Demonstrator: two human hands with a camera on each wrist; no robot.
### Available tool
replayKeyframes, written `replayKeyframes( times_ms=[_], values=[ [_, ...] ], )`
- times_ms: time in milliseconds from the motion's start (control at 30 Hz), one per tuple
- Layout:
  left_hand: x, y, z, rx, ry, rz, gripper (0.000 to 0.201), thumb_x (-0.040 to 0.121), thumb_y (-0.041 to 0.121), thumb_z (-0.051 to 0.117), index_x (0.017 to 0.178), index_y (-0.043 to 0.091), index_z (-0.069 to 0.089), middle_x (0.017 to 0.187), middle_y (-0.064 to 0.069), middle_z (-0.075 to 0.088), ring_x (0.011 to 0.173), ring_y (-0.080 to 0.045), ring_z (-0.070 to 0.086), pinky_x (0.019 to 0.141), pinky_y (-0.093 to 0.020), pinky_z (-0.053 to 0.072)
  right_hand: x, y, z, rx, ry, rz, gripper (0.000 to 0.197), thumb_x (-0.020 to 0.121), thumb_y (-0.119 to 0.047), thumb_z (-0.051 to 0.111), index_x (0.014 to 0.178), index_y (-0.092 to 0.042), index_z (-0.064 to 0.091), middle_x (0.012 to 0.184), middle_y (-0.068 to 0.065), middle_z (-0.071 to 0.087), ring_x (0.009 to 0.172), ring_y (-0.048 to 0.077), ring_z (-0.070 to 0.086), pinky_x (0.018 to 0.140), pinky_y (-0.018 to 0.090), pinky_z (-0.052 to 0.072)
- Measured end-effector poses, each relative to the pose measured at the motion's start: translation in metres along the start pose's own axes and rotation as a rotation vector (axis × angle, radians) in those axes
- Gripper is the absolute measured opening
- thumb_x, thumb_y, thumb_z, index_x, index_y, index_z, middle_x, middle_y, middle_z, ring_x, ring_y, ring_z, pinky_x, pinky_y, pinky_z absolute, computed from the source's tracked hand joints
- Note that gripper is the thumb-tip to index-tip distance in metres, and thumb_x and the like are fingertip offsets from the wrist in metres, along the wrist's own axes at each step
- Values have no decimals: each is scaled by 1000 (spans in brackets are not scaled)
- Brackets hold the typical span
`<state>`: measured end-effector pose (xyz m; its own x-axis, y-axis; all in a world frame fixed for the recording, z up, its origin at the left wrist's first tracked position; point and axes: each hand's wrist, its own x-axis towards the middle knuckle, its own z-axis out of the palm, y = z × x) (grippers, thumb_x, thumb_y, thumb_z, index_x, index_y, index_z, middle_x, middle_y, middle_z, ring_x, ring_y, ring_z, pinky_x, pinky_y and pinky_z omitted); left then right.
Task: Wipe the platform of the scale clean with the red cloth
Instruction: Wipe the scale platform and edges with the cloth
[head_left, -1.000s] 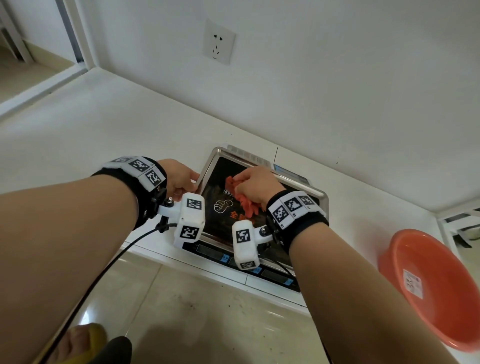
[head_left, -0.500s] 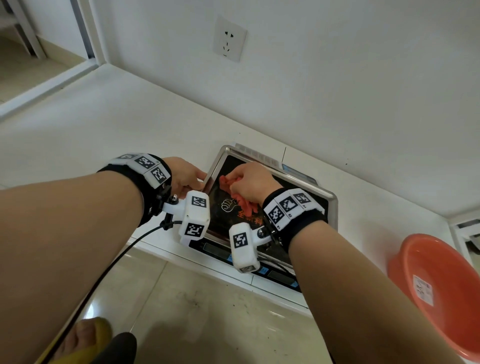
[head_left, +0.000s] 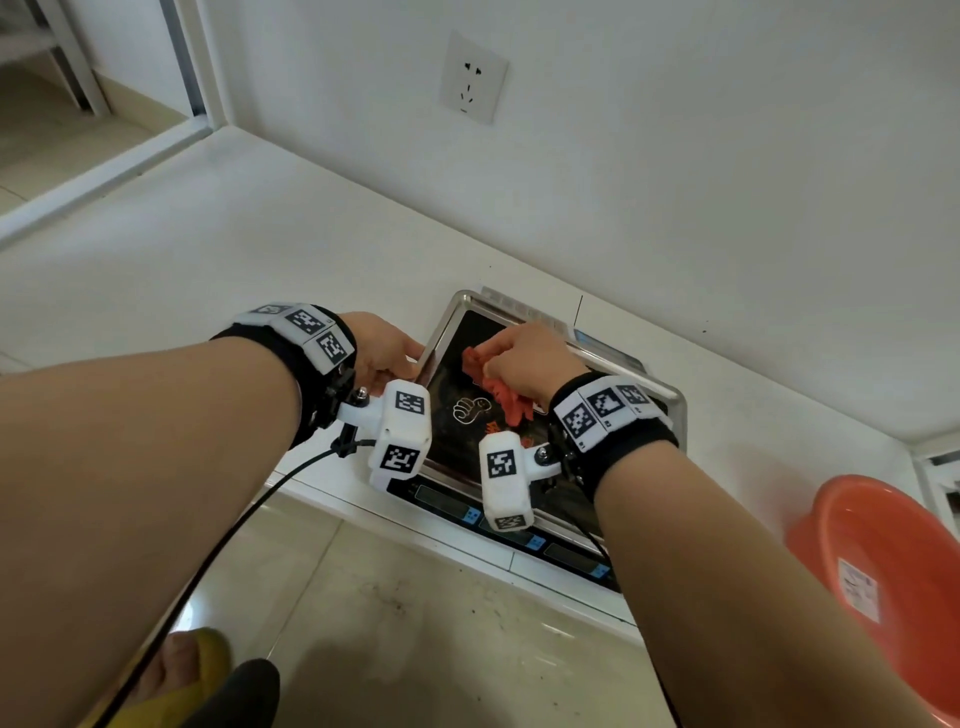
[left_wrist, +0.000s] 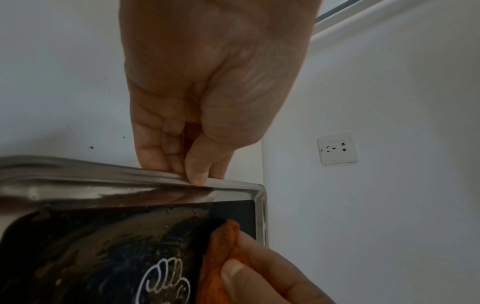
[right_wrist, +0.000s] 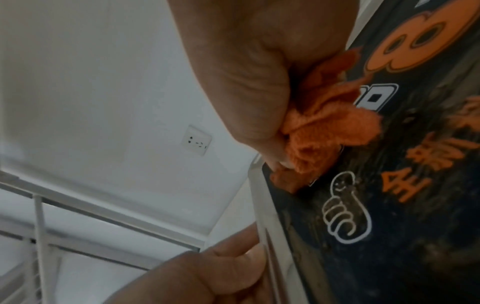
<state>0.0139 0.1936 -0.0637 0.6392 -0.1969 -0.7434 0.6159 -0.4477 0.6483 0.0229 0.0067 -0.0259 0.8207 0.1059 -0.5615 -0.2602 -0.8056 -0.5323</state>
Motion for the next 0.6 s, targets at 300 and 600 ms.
replayKeyframes(
  times_ms=[300, 600],
  values=[
    [-5, 3, 0, 24, -3, 0, 32, 97, 0, 46, 113, 21, 63, 96, -15, 51, 90, -25, 41, 81, -34, 37, 12, -11, 3, 47, 86, -61, 22, 90, -2, 59, 90, -17, 74, 86, 16, 77, 66, 23, 67, 72, 38, 59],
    [-3, 3, -1, 9, 18, 8, 35, 94, 5, 56, 125, 19, 61, 104, -16, 57, 95, -25, 47, 87, -37, 42, -2, -31, 15, -180, -88, -100, 21, 92, 0, 58, 102, -6, 76, 85, 15, 78, 52, 19, 66, 52, 30, 57]
  ],
)
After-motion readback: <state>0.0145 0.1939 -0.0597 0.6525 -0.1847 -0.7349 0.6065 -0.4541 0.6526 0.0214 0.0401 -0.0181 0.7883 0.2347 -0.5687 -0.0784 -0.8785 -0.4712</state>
